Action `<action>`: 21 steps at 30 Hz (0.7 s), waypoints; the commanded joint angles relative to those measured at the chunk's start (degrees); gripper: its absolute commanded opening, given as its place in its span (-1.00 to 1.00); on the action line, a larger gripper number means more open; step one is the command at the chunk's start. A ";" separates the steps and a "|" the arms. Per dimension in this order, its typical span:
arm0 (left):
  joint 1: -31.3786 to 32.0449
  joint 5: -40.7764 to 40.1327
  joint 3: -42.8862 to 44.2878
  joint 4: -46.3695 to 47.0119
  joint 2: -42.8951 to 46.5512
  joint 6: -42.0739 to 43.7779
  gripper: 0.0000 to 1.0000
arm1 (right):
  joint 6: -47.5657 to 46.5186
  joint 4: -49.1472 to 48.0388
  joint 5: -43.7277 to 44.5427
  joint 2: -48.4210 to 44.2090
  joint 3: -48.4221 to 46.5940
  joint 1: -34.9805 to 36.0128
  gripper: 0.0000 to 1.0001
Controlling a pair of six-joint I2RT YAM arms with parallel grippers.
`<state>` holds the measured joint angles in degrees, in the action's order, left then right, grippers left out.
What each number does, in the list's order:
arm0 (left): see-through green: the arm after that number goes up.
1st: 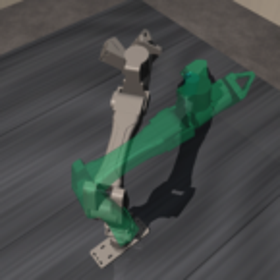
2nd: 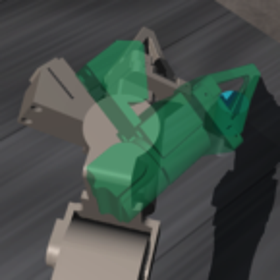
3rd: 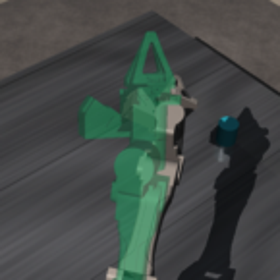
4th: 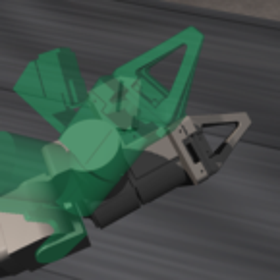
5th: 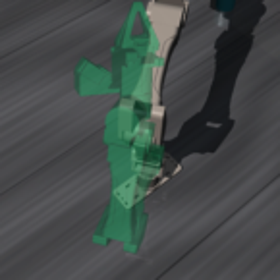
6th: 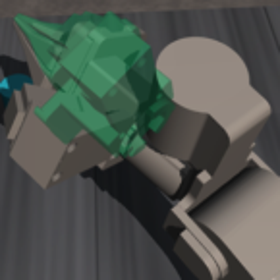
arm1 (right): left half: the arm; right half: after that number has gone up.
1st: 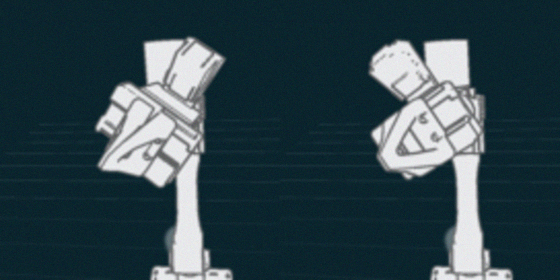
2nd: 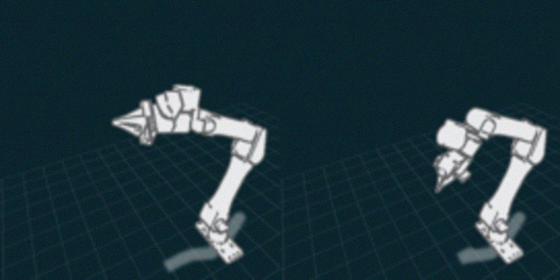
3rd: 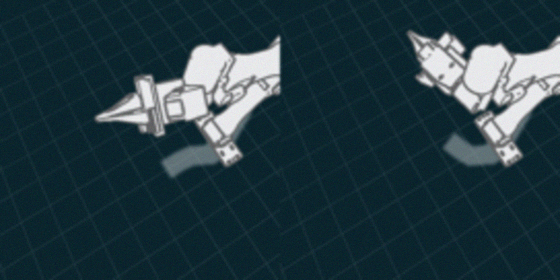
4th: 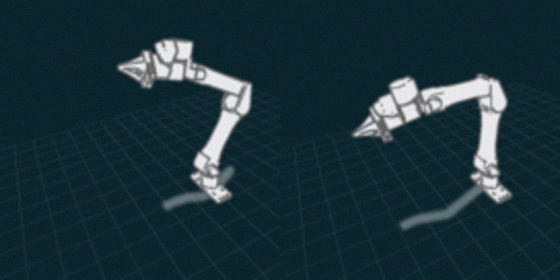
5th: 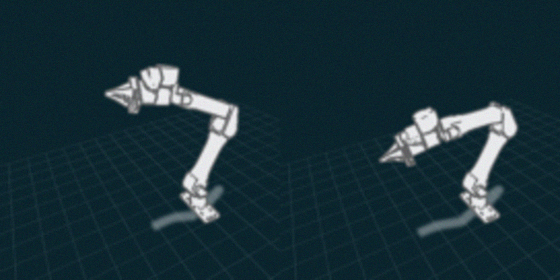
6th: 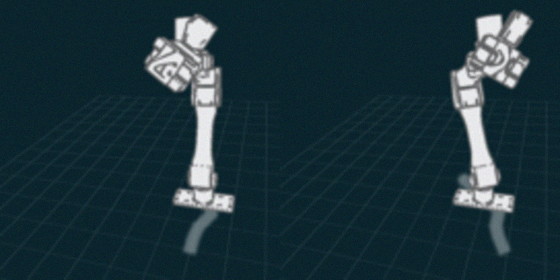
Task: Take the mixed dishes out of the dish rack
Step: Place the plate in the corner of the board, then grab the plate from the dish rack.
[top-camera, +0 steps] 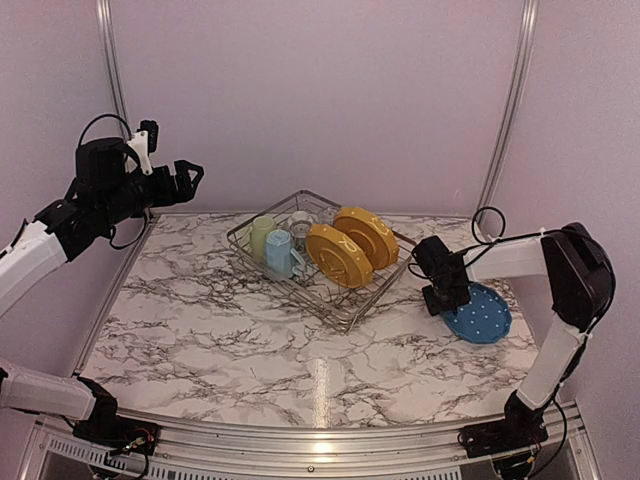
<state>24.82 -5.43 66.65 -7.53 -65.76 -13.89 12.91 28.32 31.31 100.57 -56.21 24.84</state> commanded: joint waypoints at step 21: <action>-0.09 1.75 -0.38 0.76 -2.48 -0.61 0.98 | -10.19 -4.87 -37.84 -34.38 0.24 0.61 0.28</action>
<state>24.80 -4.73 66.63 -7.53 -66.89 -14.15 5.98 26.50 9.02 67.68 -53.06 24.91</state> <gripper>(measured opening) 0.989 0.626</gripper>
